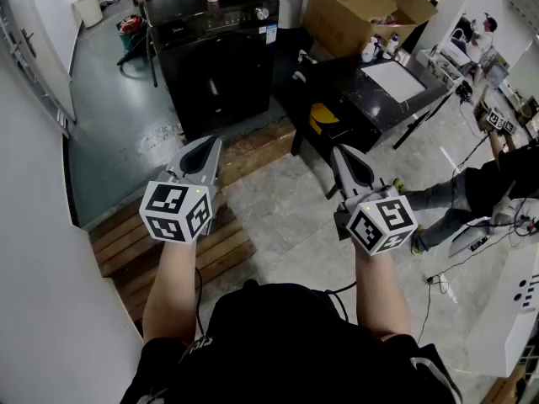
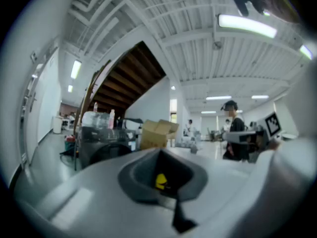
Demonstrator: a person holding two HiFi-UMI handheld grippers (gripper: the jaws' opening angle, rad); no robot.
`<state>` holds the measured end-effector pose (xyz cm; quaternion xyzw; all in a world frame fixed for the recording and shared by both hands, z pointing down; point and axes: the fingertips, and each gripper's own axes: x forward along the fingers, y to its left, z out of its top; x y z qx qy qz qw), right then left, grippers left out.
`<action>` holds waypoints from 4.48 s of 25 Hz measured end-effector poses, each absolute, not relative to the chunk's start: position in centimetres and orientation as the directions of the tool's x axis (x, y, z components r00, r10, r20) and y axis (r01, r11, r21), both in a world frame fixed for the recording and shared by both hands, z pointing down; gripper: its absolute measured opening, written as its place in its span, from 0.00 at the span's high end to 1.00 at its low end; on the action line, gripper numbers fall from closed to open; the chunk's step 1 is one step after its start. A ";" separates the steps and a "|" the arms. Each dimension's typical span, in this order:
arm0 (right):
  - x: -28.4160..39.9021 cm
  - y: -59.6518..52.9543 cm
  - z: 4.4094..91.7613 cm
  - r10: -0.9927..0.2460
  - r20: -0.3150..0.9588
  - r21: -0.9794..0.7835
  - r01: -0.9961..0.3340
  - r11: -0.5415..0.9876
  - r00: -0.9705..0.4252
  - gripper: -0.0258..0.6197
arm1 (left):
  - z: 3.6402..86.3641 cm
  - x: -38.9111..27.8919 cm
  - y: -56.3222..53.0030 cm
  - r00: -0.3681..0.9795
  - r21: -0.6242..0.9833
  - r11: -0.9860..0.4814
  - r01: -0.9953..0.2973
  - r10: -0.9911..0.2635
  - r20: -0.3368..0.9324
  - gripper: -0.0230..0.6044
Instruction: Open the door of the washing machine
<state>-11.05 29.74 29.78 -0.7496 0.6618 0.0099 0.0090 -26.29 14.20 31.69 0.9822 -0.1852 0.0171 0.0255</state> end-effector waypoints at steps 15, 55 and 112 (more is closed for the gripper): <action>-12.7 30.8 30.2 -0.986 0.001 -0.022 -0.986 -0.167 0.167 0.97 | 34.0 -24.9 12.5 0.956 0.104 -0.951 -0.291 -0.284 0.075 0.95; 11.0 18.0 34.2 -0.998 0.053 -0.132 -0.991 -0.026 0.019 0.97 | 35.0 0.4 3.9 0.937 0.036 -0.952 -0.303 -0.291 0.194 0.95; 22.2 -21.3 41.7 -0.896 0.364 -0.131 -0.967 0.220 -0.253 0.95 | 39.6 15.8 -33.1 0.924 0.154 -0.924 -0.351 -0.315 0.219 0.95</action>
